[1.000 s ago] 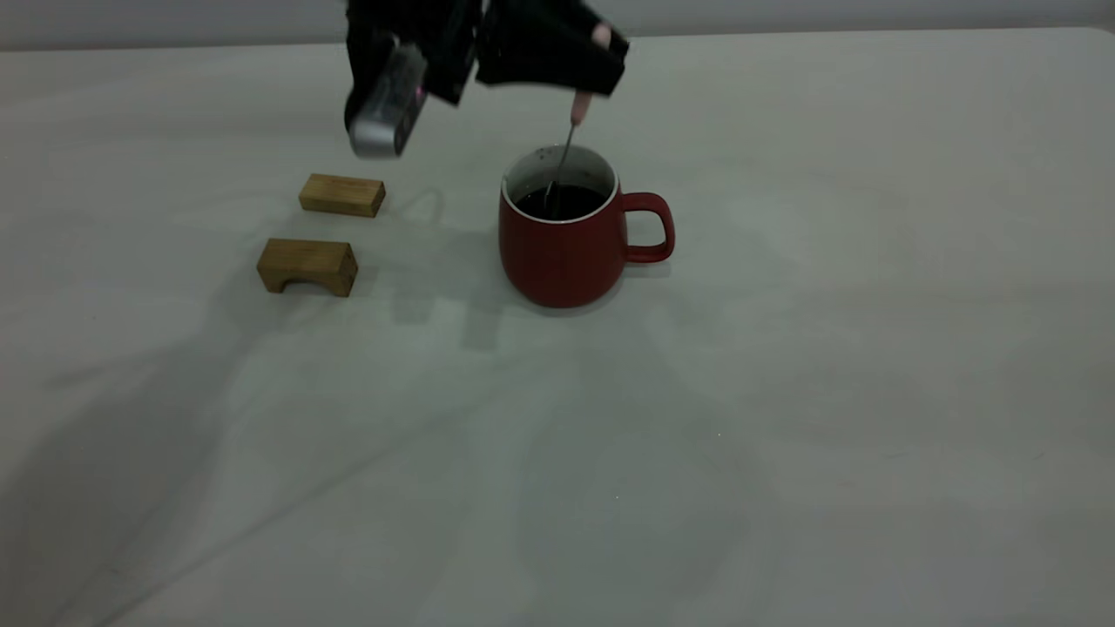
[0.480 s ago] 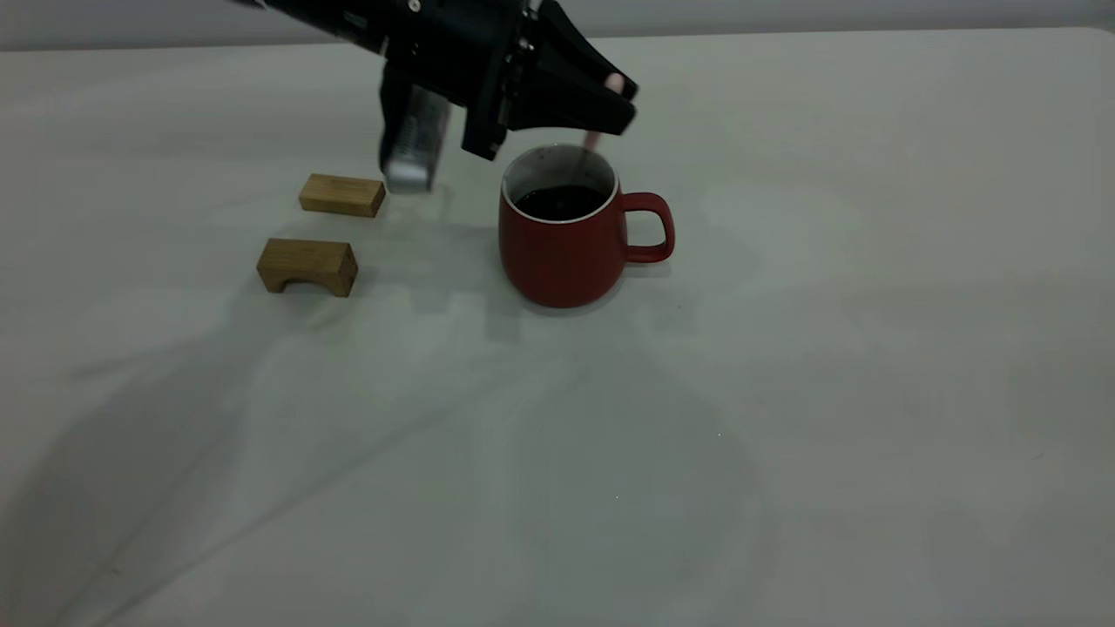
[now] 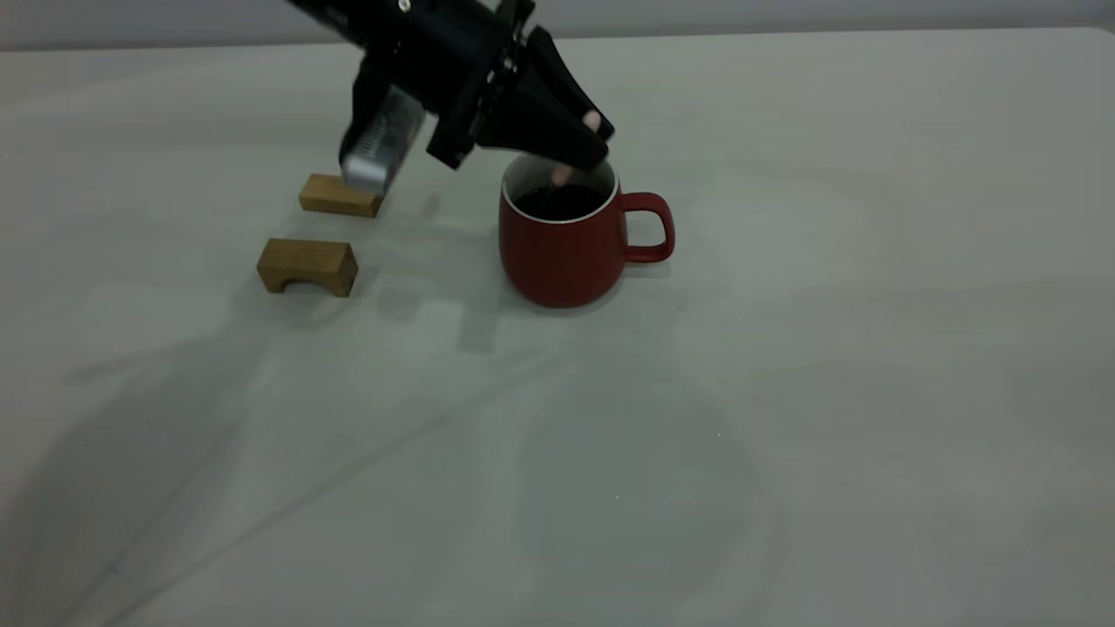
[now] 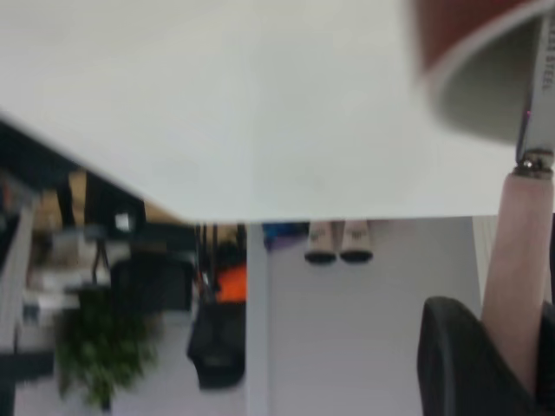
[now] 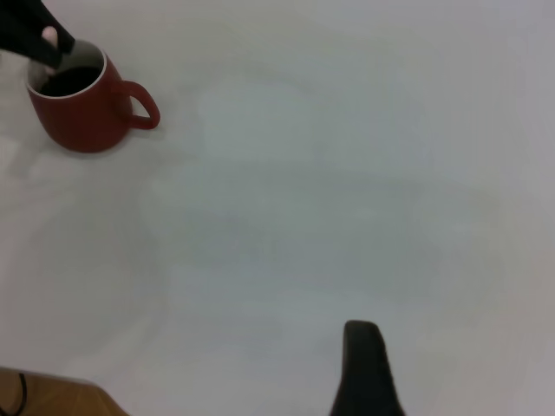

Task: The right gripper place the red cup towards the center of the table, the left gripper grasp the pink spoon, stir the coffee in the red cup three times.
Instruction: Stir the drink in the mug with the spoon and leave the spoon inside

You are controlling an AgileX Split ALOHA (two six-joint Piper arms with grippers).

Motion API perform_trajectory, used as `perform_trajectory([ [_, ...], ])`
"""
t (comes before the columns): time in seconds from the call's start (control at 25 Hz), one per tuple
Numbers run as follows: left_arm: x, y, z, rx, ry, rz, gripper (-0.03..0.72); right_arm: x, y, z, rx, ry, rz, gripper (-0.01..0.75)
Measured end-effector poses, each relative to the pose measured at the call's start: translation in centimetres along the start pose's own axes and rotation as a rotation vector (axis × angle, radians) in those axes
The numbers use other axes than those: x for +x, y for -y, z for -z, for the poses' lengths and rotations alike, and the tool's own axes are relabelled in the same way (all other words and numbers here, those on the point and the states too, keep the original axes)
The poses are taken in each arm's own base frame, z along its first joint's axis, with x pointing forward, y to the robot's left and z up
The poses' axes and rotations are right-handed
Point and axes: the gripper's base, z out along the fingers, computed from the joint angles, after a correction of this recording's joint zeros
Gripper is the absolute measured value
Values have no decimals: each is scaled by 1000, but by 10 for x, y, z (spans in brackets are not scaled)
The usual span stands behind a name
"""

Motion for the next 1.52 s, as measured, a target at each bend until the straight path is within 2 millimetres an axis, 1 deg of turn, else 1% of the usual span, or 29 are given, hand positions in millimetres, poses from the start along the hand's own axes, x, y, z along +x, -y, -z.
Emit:
perform_trajectory([
  [0.12,1,5,1,36,5,-76,164,0,0,0,0,0,0,591],
  [0.24,0,6,-5,59,-68,-109,164,0,0,0,0,0,0,591],
  [0.32,1,4,-9,51,-148,-111,164,0,0,0,0,0,0,591],
  [0.44,0,-1,-12,5,-198,-79,164,0,0,0,-1,0,0,591],
  [0.56,1,-5,-9,-54,-153,11,164,0,0,0,-1,0,0,591],
  [0.64,0,-6,-5,-74,-80,22,164,0,0,0,-1,0,0,591],
  [0.76,1,-1,1,-28,11,-47,164,0,0,0,-1,0,0,591],
  [0.88,1,5,2,28,19,-138,164,0,0,0,-1,0,0,591],
  [0.96,0,7,-2,53,-30,-170,164,0,0,0,-1,0,0,591],
  [1.04,1,7,-8,68,-120,-159,164,0,0,0,-1,0,0,591],
  [1.16,-1,2,-15,31,-223,-117,164,0,0,0,-1,0,0,591],
  [1.24,-1,-2,-15,-15,-235,-66,164,0,0,0,-1,0,0,591],
  [1.32,-1,-6,-14,-74,-210,-20,164,0,0,0,-1,0,0,591],
  [1.4,-3,-6,-11,-114,-148,3,164,0,0,0,-1,0,0,591],
  [1.52,-8,1,-4,-122,-53,-57,164,0,0,0,-1,0,0,591],
])
